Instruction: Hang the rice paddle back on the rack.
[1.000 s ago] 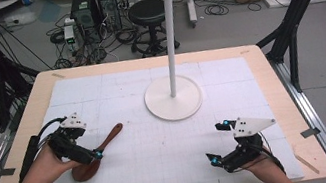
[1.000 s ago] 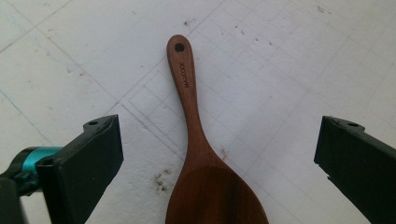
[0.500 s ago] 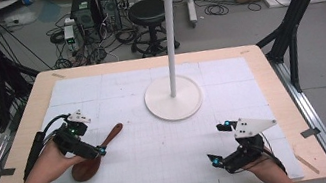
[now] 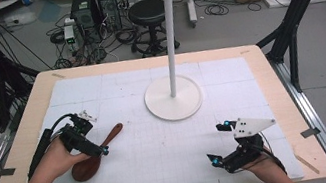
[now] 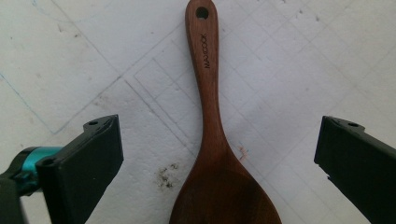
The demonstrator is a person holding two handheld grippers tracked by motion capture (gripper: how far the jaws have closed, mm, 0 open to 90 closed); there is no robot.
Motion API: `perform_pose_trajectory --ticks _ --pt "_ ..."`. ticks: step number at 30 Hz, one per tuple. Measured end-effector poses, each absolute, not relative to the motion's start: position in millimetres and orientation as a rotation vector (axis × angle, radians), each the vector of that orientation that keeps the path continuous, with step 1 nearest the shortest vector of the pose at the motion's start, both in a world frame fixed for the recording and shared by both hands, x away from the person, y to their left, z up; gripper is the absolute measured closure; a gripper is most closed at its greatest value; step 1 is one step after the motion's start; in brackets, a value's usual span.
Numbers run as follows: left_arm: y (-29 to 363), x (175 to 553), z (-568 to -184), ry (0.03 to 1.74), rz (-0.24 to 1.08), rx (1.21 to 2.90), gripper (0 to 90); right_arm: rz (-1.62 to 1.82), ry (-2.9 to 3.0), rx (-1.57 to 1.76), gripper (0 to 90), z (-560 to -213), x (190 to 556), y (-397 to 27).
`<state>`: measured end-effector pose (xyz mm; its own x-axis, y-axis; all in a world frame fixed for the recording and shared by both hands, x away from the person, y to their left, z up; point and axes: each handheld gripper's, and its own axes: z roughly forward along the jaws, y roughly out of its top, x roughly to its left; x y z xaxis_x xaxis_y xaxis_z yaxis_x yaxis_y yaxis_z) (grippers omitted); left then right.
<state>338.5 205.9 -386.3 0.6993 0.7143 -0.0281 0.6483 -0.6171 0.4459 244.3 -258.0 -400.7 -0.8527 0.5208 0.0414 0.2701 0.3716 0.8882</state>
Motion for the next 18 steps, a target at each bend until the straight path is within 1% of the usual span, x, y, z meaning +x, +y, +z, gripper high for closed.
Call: perform_pose_trajectory --ticks 11,18 --pt "202.2 346.8 -397.0 1.077 0.164 2.518 1.8 1.473 2.393 0.704 0.5 -401.2 244.7 -258.1" --pt "200.2 352.1 -400.9 1.109 0.139 2.535 3.9 1.470 2.396 0.701 0.5 -401.7 245.5 -257.4"
